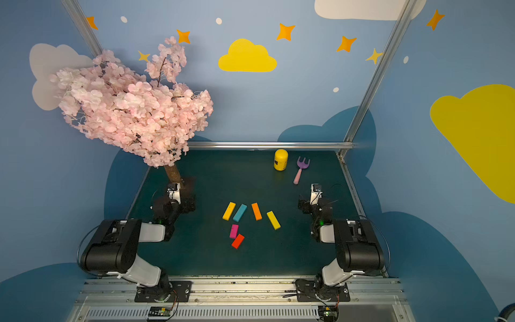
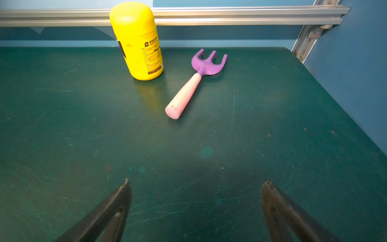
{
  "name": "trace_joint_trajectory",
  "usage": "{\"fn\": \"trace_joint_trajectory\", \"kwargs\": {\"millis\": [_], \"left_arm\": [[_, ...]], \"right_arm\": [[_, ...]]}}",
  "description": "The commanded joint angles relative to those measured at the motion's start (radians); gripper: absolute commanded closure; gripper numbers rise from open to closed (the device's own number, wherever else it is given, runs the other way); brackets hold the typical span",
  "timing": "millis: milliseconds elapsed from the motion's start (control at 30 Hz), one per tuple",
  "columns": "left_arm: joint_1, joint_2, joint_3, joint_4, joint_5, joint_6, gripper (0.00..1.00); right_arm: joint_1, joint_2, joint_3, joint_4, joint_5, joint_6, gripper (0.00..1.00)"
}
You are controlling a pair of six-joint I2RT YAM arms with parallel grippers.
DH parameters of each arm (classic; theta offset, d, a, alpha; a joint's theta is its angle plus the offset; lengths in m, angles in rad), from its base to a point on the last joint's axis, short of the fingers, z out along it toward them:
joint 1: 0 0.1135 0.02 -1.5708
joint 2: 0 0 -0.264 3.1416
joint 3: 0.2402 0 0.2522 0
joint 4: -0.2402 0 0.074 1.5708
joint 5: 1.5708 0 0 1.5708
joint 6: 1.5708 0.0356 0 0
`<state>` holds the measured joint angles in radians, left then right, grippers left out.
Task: Assemble the letter p with building blocks
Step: Pick up the building block from the center of the board.
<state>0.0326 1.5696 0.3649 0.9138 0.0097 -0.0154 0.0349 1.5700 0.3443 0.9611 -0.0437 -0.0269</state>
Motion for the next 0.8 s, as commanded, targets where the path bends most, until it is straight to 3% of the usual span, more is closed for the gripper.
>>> {"fn": "trace_joint_trajectory", "kwargs": {"millis": [0,767], "left_arm": [[0.003,0.002,0.009,0.006,0.017,-0.007,0.0],[-0.001,0.003,0.01,0.006,0.012,0.003,0.0]], "right_arm": [[0.0,-0.011,0.022,-0.008,0.0,0.002,0.04],[-0.035,-0.015,0.023,-0.009,-0.07,0.022,0.04]]}}
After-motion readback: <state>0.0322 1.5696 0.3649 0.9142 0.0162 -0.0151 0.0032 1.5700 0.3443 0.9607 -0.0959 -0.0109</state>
